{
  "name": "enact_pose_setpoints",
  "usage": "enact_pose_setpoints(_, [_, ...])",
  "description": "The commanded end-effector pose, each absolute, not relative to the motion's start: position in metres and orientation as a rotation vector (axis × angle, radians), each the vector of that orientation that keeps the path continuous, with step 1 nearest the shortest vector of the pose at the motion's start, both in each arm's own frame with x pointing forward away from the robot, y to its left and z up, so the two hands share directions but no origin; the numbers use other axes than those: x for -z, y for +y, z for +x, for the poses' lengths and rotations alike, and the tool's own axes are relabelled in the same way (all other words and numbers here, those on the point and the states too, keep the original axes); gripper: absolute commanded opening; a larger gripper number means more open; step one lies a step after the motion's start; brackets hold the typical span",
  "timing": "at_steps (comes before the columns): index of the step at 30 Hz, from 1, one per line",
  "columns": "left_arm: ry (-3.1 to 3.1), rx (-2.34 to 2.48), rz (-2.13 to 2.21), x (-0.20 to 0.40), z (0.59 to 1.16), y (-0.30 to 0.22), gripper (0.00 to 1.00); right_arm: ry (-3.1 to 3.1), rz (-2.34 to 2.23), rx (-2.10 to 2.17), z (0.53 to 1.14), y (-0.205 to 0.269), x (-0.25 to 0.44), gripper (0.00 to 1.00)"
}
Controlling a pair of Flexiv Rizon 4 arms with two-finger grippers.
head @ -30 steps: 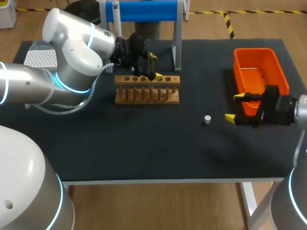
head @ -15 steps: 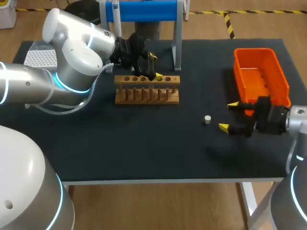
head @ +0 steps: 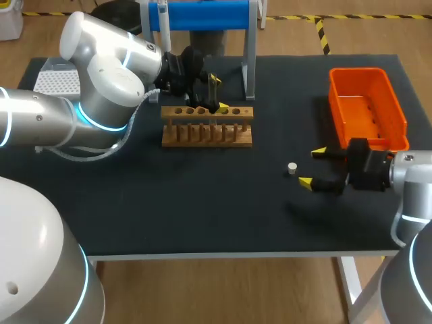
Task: Invert the test tube, pick up the pipette, mount the tip to pipette, aspirate from beaker and dispense into the tube, eject the tip, return the pipette, and cap with the stopper.
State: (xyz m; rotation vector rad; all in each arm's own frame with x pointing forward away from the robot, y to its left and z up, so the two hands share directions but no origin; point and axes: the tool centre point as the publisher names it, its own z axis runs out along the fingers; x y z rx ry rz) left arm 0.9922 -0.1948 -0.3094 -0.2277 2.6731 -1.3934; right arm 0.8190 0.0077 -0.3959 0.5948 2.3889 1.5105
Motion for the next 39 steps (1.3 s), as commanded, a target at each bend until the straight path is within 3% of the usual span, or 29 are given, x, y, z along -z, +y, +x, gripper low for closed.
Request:
enact_pose_setpoints(1, [2.677,1.391,-0.227,0.309,0.993,-0.195,1.0,2.391,0.603,-1.501,0.824,0.014,0.404,1.0])
enact_pose_setpoints(24, [2.677,1.391,-0.227,0.309,0.993,-0.195,1.0,2.386,0.624,-1.453,0.839,0.031,0.418,1.0])
enact_pose_setpoints(28, [2.677,1.391,-0.227,0.309,0.993,-0.195,1.0,2.385,0.628,-1.444,0.841,0.032,0.42,0.9])
enact_pose_setpoints(36, [2.677,1.391,-0.227,0.309,0.993,-0.195,1.0,2.384,0.631,-1.433,0.844,0.035,0.423,0.87])
enact_pose_setpoints(39, [2.677,1.391,-0.227,0.309,0.993,-0.195,1.0,2.385,0.636,-1.43,0.846,0.036,0.424,0.81])
